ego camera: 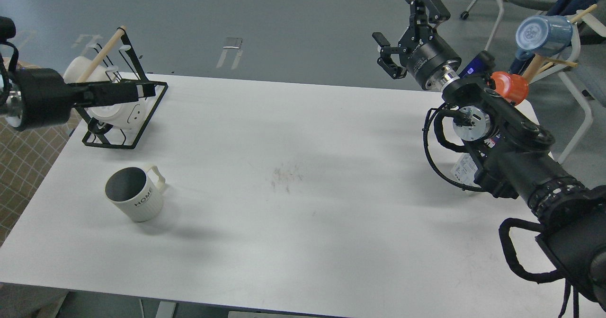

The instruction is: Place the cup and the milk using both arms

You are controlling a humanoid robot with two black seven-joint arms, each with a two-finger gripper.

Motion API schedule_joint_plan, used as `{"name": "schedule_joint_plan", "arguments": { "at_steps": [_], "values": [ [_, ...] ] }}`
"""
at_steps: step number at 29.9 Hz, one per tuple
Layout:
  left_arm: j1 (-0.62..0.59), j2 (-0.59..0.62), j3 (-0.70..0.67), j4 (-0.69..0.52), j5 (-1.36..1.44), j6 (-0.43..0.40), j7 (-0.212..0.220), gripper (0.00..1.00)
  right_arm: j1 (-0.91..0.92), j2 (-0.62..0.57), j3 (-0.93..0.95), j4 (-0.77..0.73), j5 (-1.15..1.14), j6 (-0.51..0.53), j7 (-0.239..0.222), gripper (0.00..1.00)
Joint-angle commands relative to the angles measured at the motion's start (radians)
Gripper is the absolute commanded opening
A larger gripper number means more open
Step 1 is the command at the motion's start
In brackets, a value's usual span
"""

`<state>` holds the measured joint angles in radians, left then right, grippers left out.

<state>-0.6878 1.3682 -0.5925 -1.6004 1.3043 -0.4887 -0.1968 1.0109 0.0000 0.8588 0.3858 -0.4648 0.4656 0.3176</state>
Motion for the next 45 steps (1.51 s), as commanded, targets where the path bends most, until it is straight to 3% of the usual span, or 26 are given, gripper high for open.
{"name": "schedule_joint_plan", "arguments": {
  "at_steps": [1,3,5,9,20,29,34,40,44,45],
  "values": [
    [0.002,0.031,0.08,0.002,0.154,0.0,-0.07,0.99,-0.003,0.0,-0.018,0.005,0.0,0.001,0.0,1.0],
    [0.002,0.031,0.143,0.01,0.267,0.0,-0.134,0.99,-0.006,0.0,-0.018,0.01,0.0,0.001,0.0,1.0],
    [0.002,0.029,0.164,0.017,0.288,0.0,-0.142,0.99,-0.006,0.0,-0.02,0.01,-0.002,-0.001,0.001,1.0],
    [0.008,-0.006,0.238,0.065,0.289,0.0,-0.141,0.99,-0.006,0.0,-0.02,0.01,-0.002,-0.001,0.001,1.0],
    [0.011,-0.168,0.25,0.31,0.291,0.0,-0.141,0.99,-0.008,0.0,-0.021,0.021,-0.002,-0.001,0.0,1.0],
    [0.048,-0.175,0.255,0.356,0.3,0.0,-0.145,0.99,-0.017,0.0,-0.021,0.024,-0.002,-0.001,0.001,1.0],
    [0.068,-0.187,0.253,0.364,0.3,0.0,-0.179,0.99,-0.017,0.0,-0.021,0.024,-0.002,-0.001,0.001,1.0],
    [0.068,-0.202,0.253,0.364,0.302,0.0,-0.182,0.98,-0.018,0.0,-0.023,0.024,-0.002,-0.001,0.001,1.0],
    [0.07,-0.202,0.255,0.364,0.303,0.0,-0.179,0.95,-0.02,0.0,-0.023,0.024,-0.003,-0.001,0.001,1.0],
    [0.07,-0.202,0.255,0.365,0.303,0.0,-0.179,0.86,-0.025,0.0,-0.021,0.024,-0.003,-0.001,0.001,1.0]
  ]
}}
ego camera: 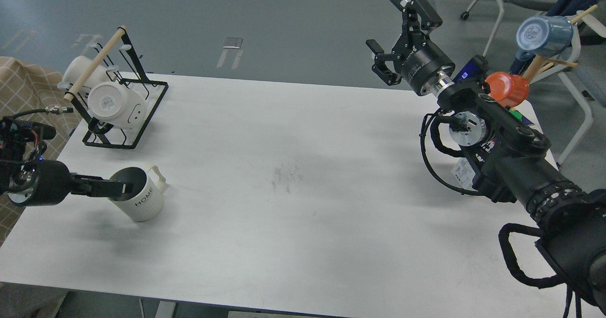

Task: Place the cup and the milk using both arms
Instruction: 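Grasp the white mug with the left gripper and lift it toward table center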

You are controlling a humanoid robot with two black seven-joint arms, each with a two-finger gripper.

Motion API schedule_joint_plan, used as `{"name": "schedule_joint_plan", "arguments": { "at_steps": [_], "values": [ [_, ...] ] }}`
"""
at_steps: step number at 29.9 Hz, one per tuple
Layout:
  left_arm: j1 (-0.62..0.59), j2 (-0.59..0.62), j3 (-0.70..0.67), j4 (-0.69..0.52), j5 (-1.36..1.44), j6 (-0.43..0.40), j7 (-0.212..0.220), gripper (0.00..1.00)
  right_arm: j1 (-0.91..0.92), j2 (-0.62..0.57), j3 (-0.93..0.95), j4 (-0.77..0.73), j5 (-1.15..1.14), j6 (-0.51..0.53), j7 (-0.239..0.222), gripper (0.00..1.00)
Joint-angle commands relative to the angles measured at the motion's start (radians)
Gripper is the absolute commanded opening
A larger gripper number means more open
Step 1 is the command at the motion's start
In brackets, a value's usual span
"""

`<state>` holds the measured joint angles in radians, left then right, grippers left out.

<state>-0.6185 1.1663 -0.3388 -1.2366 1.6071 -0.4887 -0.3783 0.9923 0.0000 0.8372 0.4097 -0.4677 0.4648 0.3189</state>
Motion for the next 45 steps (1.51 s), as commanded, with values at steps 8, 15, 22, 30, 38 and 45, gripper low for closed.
{"name": "schedule_joint_plan", "arguments": {
  "at_steps": [8,15,22,30,38,45],
  "values": [
    [-0.001,0.001,0.055,0.003,0.002,0.0,0.004,0.04,-0.006,0.0,0.0,0.0,0.0,0.0,0.0,1.0],
    [-0.007,0.003,0.055,0.003,0.019,0.0,0.006,0.0,-0.007,0.0,-0.001,0.0,-0.002,0.0,0.0,1.0],
    [-0.026,0.003,0.052,0.002,0.024,0.0,0.006,0.0,-0.007,0.0,-0.001,0.0,-0.002,0.0,0.0,1.0],
    [-0.108,0.004,0.049,-0.046,0.02,0.0,-0.001,0.0,-0.007,0.0,-0.003,0.0,-0.003,0.0,0.0,1.0],
    [-0.234,0.0,0.044,-0.176,0.02,0.0,0.016,0.0,-0.006,0.0,-0.003,0.0,-0.003,0.0,0.0,1.0],
    [-0.368,-0.178,0.052,-0.21,0.024,0.0,0.108,0.0,-0.001,0.0,-0.001,0.0,-0.003,0.0,0.0,1.0]
  ]
}}
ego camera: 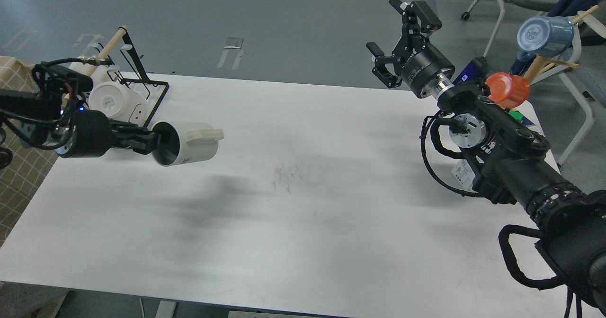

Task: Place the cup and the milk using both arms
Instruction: 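Grasp the white mug with the left gripper and lift it toward table center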

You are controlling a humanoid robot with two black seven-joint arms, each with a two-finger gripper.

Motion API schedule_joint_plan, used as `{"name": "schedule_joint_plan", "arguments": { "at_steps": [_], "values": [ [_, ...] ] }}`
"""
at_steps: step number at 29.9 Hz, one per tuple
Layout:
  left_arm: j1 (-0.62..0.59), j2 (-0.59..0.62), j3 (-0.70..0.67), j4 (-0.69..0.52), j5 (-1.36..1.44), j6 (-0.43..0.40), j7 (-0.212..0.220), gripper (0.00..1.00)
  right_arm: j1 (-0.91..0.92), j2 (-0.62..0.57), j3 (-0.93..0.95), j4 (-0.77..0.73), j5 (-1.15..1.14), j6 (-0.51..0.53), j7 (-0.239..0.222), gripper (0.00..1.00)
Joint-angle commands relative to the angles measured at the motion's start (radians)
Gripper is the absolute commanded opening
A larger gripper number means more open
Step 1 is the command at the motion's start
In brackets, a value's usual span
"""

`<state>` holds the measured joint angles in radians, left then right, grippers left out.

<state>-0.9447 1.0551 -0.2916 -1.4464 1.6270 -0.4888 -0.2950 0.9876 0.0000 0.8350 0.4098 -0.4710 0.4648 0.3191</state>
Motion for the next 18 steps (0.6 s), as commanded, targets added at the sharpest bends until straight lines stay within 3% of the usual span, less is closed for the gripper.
{"name": "schedule_joint_plan", "arguments": {
  "at_steps": [1,5,11,18],
  "values": [
    [-0.054,-0.102,0.006,0.0,0.004,0.0,0.034,0.0,0.008,0.0,0.0,0.0,0.0,0.002,-0.002,1.0],
    [-0.078,-0.228,0.014,0.036,0.019,0.0,0.083,0.0,0.023,0.0,0.001,0.0,0.0,0.003,-0.002,1.0],
    [-0.086,-0.283,0.089,0.124,0.08,0.0,0.083,0.0,0.034,0.0,0.001,0.0,0.0,0.003,-0.002,1.0],
    [-0.14,-0.283,0.167,0.133,0.082,0.0,0.085,0.0,0.057,0.0,0.001,0.0,0.0,0.005,-0.002,1.0]
  ]
}}
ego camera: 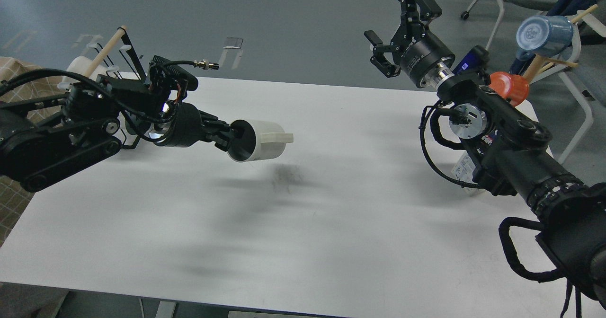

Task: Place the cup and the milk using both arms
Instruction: 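Grasp the white mug with the left gripper and lift it toward table center, then set the white mug upright at table center and open the left gripper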

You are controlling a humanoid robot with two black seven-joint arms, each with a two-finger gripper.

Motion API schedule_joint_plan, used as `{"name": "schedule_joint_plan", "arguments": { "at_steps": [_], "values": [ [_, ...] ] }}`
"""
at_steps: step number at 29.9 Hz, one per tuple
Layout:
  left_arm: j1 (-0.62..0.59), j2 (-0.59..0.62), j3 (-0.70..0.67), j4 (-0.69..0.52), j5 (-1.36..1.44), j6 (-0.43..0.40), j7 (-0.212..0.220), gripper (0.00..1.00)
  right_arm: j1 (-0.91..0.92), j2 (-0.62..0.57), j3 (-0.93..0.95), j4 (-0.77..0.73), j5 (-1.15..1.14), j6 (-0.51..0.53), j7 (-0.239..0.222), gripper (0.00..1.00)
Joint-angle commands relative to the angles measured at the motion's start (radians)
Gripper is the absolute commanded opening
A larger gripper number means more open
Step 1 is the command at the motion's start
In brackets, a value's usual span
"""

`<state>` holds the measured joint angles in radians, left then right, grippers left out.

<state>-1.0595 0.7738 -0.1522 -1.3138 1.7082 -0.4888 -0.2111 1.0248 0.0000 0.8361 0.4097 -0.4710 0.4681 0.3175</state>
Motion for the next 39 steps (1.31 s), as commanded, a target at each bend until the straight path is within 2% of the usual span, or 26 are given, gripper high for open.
{"name": "schedule_joint_plan", "arguments": {
  "at_steps": [1,6,14,23,30,39],
  "values": [
    [-0.033,-0.004,0.033,-0.001,0.002,0.0,0.001,0.0,0.026,0.0,0.0,0.0,0.0,0.001,0.0,1.0],
    [-0.08,-0.065,0.039,-0.001,0.001,0.0,0.001,0.0,0.118,0.0,0.0,0.001,0.002,0.001,0.0,1.0],
    [-0.085,-0.146,0.085,-0.002,0.002,0.0,0.004,0.0,0.21,0.0,0.0,0.0,0.002,0.0,0.0,1.0],
    [-0.152,-0.14,0.216,-0.013,0.011,0.0,0.016,0.0,0.193,0.0,0.0,0.004,0.002,0.0,0.0,1.0],
    [-0.188,-0.148,0.246,-0.013,0.013,0.0,0.018,0.0,0.193,0.0,0.0,0.015,0.002,0.0,0.0,1.0],
    [-0.284,-0.142,0.457,-0.024,0.031,0.0,0.021,0.0,0.178,0.0,0.003,0.047,0.002,0.0,0.002,1.0]
  ]
}}
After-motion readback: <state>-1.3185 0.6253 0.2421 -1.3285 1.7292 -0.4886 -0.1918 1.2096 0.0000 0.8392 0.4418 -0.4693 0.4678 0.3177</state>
